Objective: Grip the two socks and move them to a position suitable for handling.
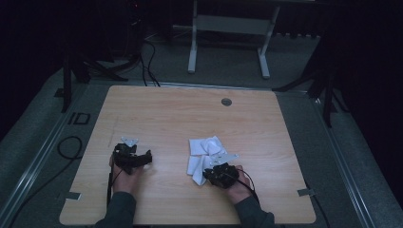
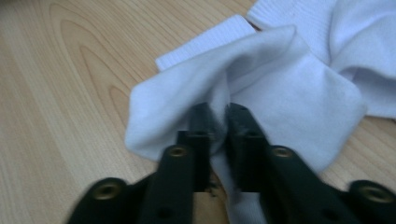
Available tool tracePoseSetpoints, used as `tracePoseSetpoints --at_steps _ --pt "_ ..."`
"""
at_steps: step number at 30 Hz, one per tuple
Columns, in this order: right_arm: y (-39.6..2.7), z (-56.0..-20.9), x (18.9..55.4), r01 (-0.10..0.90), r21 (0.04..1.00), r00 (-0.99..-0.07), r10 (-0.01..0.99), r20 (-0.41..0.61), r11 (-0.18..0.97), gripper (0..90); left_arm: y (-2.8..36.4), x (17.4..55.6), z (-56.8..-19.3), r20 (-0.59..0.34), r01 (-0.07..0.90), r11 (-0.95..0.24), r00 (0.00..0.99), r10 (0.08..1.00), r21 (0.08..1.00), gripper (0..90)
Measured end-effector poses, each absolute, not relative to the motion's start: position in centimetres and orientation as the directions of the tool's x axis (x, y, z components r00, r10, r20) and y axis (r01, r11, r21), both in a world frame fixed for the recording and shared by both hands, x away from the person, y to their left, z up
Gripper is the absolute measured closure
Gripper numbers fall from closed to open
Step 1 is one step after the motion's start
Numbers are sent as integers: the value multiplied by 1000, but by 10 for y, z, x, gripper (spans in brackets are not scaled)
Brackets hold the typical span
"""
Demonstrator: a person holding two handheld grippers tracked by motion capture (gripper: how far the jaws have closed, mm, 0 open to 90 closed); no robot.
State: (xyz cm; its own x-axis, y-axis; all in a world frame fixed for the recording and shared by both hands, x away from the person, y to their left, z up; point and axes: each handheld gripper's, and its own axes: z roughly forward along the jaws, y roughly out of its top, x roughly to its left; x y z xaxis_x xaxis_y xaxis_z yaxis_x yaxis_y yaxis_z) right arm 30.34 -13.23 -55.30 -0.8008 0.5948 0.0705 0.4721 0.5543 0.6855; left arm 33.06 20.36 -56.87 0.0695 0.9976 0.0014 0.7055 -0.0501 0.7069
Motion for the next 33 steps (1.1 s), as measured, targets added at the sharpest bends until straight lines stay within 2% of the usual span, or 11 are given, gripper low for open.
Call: tracePoseSetpoints --at_steps 3,18,27,33 --pt "-131 -550 300 457 694 -804 592 55 556 855 204 331 -569 1 706 -50 70 998 707 122" --pt "-143 -522 291 434 747 -800 596 63 503 866 204 331 -569 1 705 -50 69 998 707 122" --pt "-173 -495 290 419 784 -770 636 39 459 868 204 331 -569 1 705 -50 70 998 707 122" --pt "-195 -489 291 435 789 -740 671 38 434 866 204 331 -569 1 705 -50 70 998 707 122"
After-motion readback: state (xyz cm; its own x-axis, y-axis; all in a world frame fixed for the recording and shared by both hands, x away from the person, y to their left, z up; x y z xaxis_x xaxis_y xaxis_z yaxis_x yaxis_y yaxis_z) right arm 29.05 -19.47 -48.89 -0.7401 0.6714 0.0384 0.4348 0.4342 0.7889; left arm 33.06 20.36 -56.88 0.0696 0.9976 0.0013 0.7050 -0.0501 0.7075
